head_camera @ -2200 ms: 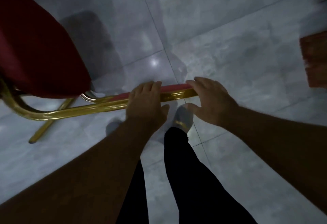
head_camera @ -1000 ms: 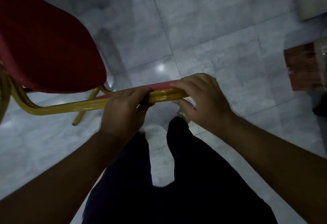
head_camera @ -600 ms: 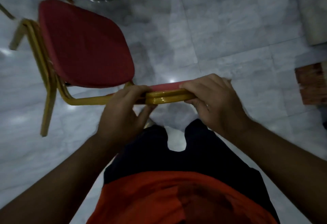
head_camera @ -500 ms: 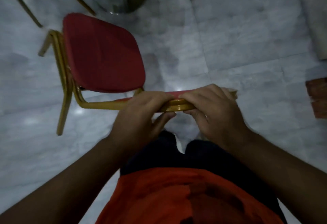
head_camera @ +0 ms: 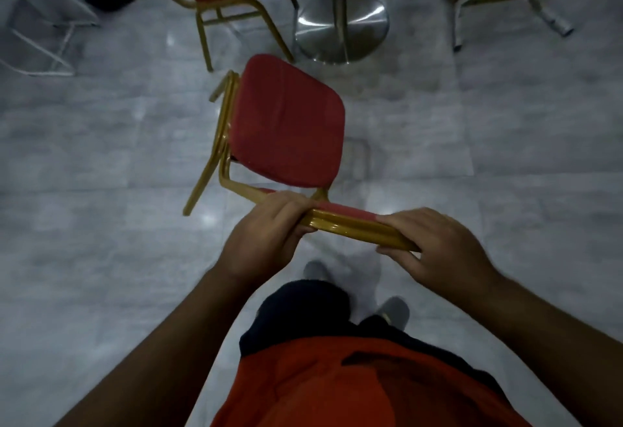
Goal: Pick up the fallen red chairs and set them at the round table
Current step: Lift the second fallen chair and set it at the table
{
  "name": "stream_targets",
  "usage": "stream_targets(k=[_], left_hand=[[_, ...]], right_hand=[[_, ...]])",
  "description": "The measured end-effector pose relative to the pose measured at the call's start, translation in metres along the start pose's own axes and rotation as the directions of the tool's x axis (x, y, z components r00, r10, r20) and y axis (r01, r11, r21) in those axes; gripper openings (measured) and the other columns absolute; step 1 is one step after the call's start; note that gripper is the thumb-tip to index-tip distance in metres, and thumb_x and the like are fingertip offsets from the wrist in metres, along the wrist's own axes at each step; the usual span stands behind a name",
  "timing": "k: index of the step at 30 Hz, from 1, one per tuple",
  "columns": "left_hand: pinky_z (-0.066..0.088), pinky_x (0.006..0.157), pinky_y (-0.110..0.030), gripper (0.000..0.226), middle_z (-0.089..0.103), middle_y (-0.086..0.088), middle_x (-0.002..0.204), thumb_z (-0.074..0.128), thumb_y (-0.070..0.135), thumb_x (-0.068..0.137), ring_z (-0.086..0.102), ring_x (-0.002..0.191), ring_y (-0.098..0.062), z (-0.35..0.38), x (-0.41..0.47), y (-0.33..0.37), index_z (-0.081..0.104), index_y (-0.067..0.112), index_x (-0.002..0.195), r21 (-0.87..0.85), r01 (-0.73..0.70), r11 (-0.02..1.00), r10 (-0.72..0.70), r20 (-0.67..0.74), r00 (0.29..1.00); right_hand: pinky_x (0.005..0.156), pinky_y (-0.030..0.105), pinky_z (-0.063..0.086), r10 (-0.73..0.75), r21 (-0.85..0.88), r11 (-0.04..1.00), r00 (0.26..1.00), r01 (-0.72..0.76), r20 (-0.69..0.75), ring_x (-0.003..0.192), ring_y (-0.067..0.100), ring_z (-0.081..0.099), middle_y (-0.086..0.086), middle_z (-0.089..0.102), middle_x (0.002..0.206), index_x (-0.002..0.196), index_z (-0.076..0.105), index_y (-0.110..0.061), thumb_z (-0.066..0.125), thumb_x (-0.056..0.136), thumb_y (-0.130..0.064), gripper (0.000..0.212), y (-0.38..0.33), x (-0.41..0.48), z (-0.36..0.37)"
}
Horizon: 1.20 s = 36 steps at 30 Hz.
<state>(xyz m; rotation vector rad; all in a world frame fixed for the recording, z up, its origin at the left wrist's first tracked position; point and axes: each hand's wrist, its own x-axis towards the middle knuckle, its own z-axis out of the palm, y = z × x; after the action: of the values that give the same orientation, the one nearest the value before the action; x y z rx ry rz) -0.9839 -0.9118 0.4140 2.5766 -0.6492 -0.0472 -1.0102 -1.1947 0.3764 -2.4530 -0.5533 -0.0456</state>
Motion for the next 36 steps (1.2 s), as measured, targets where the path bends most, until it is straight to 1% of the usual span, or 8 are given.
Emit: stream_targets(k=[2,8,13,18,20,23,26,36], left_hand=[[0.04,0.086,-0.013,0.028,0.067,0.0,0.112,0.052,0.032,0.099,0.059,0.102,-0.013,-0.013,-0.008,-0.012,0.063,0.015,0.117,-0.02,0.007,1.0,-0.007,-0.012,1.0],[0.051,0.086,-0.029,0.029,0.061,0.011,0.111,0.06,0.037,0.095,0.058,0.101,-0.007,-0.063,-0.032,-0.053,0.058,0.022,0.119,-0.134,0.041,0.99,-0.055,-0.104,0.993],[0.047,0.089,-0.037,0.039,0.069,0.008,0.116,0.064,0.049,0.093,0.062,0.107,-0.014,-0.107,-0.05,-0.092,0.067,0.023,0.123,0.082,-0.128,0.988,0.135,-0.089,0.987],[0.04,0.079,-0.035,0.032,0.062,0.017,0.099,0.06,0.05,0.094,0.055,0.09,-0.009,-0.155,-0.094,-0.167,0.067,0.027,0.115,0.099,-0.051,0.994,0.064,-0.128,0.99],[0.039,0.078,-0.033,0.036,0.052,0.022,0.092,0.061,0.058,0.09,0.05,0.085,-0.006,-0.172,-0.108,-0.187,0.066,0.027,0.109,0.11,-0.007,0.994,0.024,-0.152,0.988],[0.039,0.07,-0.031,0.044,0.063,0.014,0.092,0.058,0.067,0.089,0.056,0.083,-0.012,-0.18,-0.113,-0.208,0.067,0.027,0.103,0.222,-0.042,0.974,0.072,-0.129,0.989],[0.04,0.061,-0.032,0.046,0.062,0.003,0.084,0.051,0.063,0.095,0.058,0.074,-0.02,-0.181,-0.116,-0.235,0.067,0.019,0.092,0.318,-0.089,0.944,0.148,-0.166,0.975],[0.041,0.054,-0.032,0.045,0.064,0.001,0.078,0.061,0.06,0.093,0.058,0.067,-0.017,-0.127,-0.12,-0.216,0.071,0.017,0.087,0.196,-0.065,0.978,0.138,-0.387,0.912]], right_hand=[[0.073,0.033,0.057,0.052,0.024,0.998,0.997,-0.05,-0.058,0.094,0.016,0.068,-0.005,0.073,0.105,0.121,0.069,-0.019,0.061,0.093,-0.048,0.042,-0.016,-0.005,0.009],[0.066,0.032,0.054,0.042,-0.079,0.995,0.992,-0.052,-0.12,0.087,0.013,0.066,-0.009,0.072,0.098,0.114,0.072,-0.022,0.062,0.092,-0.046,0.034,-0.084,0.047,0.016],[0.067,0.029,0.052,-0.029,-0.111,0.994,0.993,0.016,-0.116,0.089,0.013,0.067,-0.01,0.074,0.1,0.115,0.073,-0.025,0.063,0.092,-0.052,0.037,-0.166,0.105,0.05],[0.073,0.026,0.049,-0.029,-0.031,0.999,0.999,0.027,-0.039,0.091,0.005,0.062,-0.017,0.07,0.101,0.113,0.07,-0.033,0.066,0.087,-0.056,0.035,-0.23,0.15,0.088],[0.074,0.024,0.046,0.003,-0.011,1.0,1.0,-0.003,-0.023,0.093,0.002,0.057,-0.018,0.067,0.102,0.111,0.069,-0.032,0.062,0.088,-0.056,0.034,-0.237,0.154,0.105],[0.074,0.019,0.042,0.04,0.006,0.999,0.999,-0.04,0.003,0.091,-0.002,0.048,-0.019,0.062,0.1,0.111,0.066,-0.03,0.056,0.088,-0.061,0.039,-0.244,0.16,0.13],[0.073,0.03,0.047,0.002,-0.04,0.999,1.0,-0.001,0.025,0.088,0.006,0.05,-0.013,0.059,0.096,0.11,0.066,-0.026,0.05,0.092,-0.06,0.042,-0.257,0.175,0.151],[0.079,0.025,0.032,0.006,-0.196,0.981,0.996,0.012,0.092,0.088,0.007,0.047,-0.014,0.055,0.095,0.109,0.064,-0.026,0.049,0.09,-0.058,0.04,-0.236,0.169,0.129]])
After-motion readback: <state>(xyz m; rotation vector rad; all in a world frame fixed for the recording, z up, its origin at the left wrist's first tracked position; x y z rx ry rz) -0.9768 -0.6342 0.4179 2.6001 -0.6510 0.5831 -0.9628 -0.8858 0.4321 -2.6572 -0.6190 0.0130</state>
